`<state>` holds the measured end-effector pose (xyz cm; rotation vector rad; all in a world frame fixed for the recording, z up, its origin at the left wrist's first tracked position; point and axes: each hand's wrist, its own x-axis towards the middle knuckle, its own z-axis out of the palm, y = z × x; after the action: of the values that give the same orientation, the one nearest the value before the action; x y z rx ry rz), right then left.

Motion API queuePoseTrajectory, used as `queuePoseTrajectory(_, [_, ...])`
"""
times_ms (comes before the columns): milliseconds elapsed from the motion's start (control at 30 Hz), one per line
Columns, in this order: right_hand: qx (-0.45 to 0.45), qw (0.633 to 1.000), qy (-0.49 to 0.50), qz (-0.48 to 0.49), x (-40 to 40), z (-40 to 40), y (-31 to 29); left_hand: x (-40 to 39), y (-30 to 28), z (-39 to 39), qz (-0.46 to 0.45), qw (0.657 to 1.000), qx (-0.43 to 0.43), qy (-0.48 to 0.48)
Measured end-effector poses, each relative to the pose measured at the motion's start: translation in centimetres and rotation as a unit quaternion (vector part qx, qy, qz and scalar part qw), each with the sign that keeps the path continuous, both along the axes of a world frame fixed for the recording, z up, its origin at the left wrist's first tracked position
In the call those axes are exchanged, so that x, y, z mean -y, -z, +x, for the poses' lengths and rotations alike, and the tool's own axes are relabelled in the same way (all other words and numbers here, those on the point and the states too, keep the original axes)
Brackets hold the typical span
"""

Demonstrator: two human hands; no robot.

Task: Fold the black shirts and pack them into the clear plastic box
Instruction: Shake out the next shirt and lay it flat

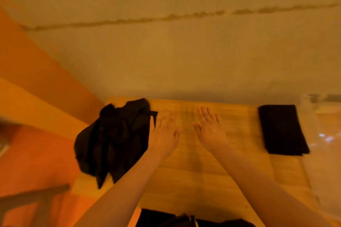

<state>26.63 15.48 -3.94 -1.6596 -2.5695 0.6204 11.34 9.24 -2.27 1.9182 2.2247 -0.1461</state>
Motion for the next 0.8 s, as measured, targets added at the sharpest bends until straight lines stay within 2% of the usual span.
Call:
queuePoseTrajectory(267, [0.042, 0.985, -0.161, -0.035, 3.3, -14.2, -0.6, 6.9, 1.6, -11.6, 0.002, 0.992, 0.02, -0.127])
queuePoseTrajectory(433, [0.035, 0.95, -0.292, -0.104, 5.1, -17.0, 1.7, 10.6, 4.3, -14.3, -0.053, 0.989, 0.053, -0.127])
queuePoseTrajectory(533, [0.051, 0.944, -0.298, -0.135, 5.8, -16.9, 3.2, 12.2, 5.3, -14.8, -0.077, 0.99, 0.051, -0.104])
queuePoseTrajectory(667, [0.073, 0.951, -0.27, -0.13, 6.5, -16.2, 5.5, 13.7, 6.0, -14.4, -0.095, 0.992, 0.048, -0.07])
queuePoseTrajectory(700, [0.068, 0.953, -0.261, -0.136, 6.8, -16.1, 5.7, 13.9, 6.0, -14.2, -0.1, 0.992, 0.048, -0.059])
queuePoseTrajectory(800, [-0.017, 0.968, -0.244, -0.054, 7.5, -16.1, 6.4, 14.3, 6.4, -13.6, -0.107, 0.992, 0.059, -0.039])
